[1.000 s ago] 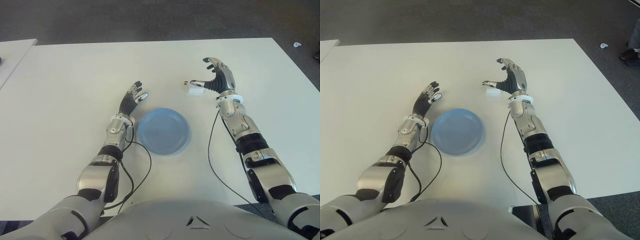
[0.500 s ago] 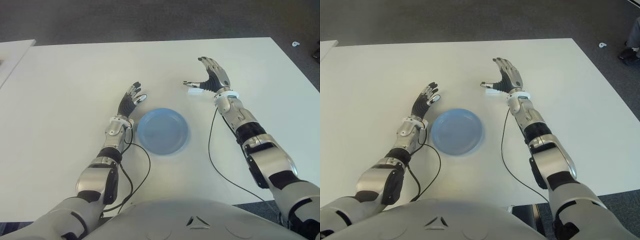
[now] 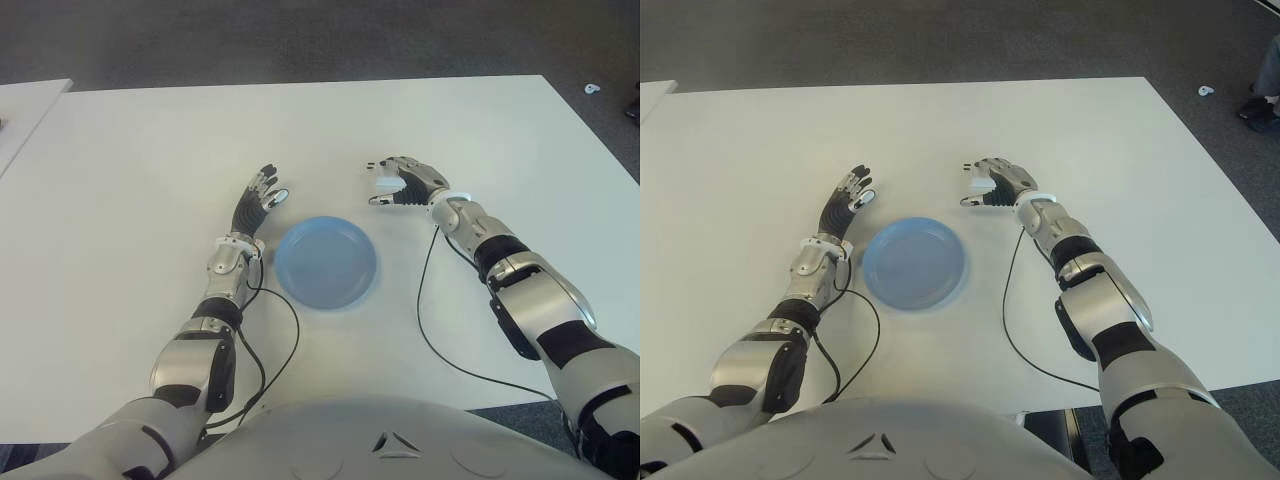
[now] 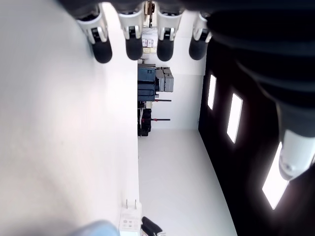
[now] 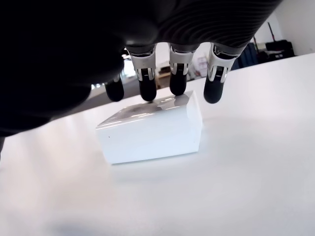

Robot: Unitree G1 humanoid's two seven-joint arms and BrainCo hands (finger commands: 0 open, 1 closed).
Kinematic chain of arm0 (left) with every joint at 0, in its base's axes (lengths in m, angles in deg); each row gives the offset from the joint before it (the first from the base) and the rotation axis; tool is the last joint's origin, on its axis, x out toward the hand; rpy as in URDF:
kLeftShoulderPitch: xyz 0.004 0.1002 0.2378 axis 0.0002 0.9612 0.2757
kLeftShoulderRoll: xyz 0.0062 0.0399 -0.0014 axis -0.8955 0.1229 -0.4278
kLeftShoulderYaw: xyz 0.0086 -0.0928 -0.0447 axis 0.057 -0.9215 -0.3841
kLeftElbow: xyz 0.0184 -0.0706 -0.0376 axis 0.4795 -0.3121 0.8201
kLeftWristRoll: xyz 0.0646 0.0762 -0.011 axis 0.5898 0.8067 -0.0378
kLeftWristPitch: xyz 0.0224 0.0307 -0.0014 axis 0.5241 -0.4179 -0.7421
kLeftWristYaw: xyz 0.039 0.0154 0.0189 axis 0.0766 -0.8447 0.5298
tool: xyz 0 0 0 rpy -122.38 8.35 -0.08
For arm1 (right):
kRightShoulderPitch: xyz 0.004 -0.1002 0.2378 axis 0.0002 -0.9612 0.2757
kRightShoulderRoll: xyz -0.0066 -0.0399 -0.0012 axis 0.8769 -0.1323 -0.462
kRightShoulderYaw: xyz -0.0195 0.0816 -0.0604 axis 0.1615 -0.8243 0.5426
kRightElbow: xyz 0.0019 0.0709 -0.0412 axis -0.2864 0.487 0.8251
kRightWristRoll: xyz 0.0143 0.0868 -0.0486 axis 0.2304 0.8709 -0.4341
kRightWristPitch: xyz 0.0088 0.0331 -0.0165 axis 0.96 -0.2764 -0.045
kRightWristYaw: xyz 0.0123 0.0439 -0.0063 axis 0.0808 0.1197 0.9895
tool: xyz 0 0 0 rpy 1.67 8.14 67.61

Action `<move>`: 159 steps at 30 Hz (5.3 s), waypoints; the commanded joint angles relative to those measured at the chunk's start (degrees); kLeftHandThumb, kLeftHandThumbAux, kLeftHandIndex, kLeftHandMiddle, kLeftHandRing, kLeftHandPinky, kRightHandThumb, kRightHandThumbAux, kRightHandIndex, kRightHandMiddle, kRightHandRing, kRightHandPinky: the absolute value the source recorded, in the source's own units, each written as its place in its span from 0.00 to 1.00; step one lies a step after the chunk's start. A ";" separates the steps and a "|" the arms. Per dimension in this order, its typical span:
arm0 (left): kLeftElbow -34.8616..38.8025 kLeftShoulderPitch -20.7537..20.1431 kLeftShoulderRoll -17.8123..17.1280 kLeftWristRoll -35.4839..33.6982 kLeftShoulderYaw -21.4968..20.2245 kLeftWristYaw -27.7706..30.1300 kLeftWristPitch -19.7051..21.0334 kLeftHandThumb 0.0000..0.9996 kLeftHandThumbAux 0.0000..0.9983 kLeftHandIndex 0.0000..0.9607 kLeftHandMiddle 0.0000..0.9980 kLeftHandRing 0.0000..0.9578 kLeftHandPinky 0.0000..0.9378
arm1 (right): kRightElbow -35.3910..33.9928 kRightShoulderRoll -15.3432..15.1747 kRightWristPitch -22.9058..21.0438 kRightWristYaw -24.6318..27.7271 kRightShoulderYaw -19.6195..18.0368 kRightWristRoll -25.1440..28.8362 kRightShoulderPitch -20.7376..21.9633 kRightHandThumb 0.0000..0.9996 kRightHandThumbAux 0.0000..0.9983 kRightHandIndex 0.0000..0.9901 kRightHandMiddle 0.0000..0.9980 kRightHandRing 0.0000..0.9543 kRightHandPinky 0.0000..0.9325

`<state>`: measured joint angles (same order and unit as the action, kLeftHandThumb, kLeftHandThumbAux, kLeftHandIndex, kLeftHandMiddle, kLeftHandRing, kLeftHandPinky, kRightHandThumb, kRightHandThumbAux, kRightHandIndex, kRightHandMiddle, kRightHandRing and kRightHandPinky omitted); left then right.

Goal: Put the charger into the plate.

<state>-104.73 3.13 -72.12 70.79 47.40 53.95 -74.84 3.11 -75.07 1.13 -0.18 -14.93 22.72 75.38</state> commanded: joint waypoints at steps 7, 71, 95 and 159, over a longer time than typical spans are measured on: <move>-0.42 2.25 -0.01 0.60 0.34 0.67 2.03 0.03 0.55 0.00 0.00 0.00 0.01 | 5.00 1.81 -3.70 5.37 1.50 0.52 -1.43 0.00 0.32 0.00 0.00 0.00 0.00; 0.65 2.17 -0.04 1.08 0.14 -0.03 3.61 0.01 0.56 0.00 0.00 0.00 0.00 | -53.98 -20.09 2.75 19.17 -15.19 13.53 -44.48 0.00 0.63 0.00 0.00 0.02 0.00; 0.75 1.87 0.29 1.59 0.17 -1.41 4.21 0.00 0.56 0.00 0.00 0.00 0.01 | -59.83 -20.17 3.60 13.17 -18.87 10.84 -52.51 0.00 0.59 0.00 0.00 0.04 0.00; 0.38 1.15 0.23 3.99 2.12 -3.40 4.55 0.00 0.59 0.00 0.00 0.00 0.00 | -67.82 17.54 -17.66 -38.14 -19.06 -8.08 -48.23 0.40 0.24 0.00 0.00 0.00 0.03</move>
<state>-103.11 2.76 -71.83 74.07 49.16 51.12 -72.56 -64.58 -58.67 -14.12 -38.50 -34.32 15.38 27.83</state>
